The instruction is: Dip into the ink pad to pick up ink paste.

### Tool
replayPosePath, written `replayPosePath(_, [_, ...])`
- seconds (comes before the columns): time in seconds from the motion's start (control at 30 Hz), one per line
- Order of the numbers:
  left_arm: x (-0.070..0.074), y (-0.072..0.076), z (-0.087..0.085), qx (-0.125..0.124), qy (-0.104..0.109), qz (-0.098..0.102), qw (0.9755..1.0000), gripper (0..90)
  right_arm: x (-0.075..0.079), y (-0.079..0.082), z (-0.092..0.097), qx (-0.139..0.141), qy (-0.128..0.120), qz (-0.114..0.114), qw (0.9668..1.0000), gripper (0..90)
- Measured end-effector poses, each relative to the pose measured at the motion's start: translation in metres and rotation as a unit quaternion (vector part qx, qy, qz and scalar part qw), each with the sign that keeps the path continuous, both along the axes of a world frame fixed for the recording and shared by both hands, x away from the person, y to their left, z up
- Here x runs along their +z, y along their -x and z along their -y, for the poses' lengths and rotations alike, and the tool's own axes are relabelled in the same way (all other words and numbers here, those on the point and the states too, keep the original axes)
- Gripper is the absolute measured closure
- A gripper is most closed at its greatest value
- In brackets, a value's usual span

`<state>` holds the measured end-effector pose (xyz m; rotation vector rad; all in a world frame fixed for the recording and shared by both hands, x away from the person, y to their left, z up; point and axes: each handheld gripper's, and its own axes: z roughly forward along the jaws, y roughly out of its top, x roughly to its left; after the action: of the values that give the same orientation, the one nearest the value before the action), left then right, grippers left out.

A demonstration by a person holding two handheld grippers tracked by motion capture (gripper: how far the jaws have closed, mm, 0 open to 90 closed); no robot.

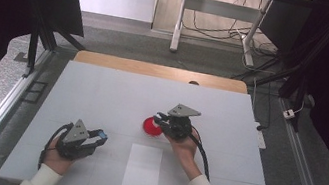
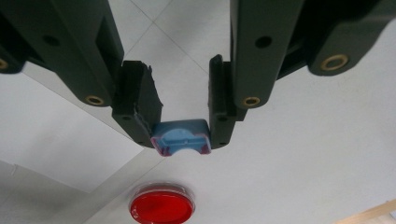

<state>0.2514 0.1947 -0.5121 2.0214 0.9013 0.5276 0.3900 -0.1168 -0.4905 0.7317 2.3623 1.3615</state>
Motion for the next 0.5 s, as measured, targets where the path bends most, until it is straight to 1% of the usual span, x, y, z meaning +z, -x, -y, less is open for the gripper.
replayPosePath(0.1, [-0.0001, -0.0002, -0.0002, 0.0, 0.001, 0.0, 1.0, 64.7, -0.0022, 0.0005, -0.0028, 0.007, 0.0, -0.003, 1.0, 74.9])
replayPosePath(0.2, [-0.0001, -0.0001, -0.0001, 0.0, 0.0, 0.0, 1.0, 64.7, -0.0045, 0.0009, -0.0051, 0.01, 0.005, -0.006, 0.9999, 74.9])
replayPosePath(0.23, [-0.0001, 0.0, -0.0001, 0.0, 0.001, 0.0, 1.0, 64.7, -0.0048, 0.001, -0.0054, 0.011, 0.008, -0.007, 0.9999, 74.9])
replayPosePath(0.33, [0.0, 0.0002, -0.0003, 0.0, 0.001, 0.001, 1.0, 64.6, -0.0057, 0.0011, -0.0063, 0.012, 0.006, -0.007, 0.9999, 74.9])
replayPosePath(0.5, [-0.0003, -0.0001, 0.0001, 0.0, 0.0, -0.001, 1.0, 64.7, -0.008, 0.0005, -0.0071, 0.013, 0.012, -0.01, 0.9998, 74.9])
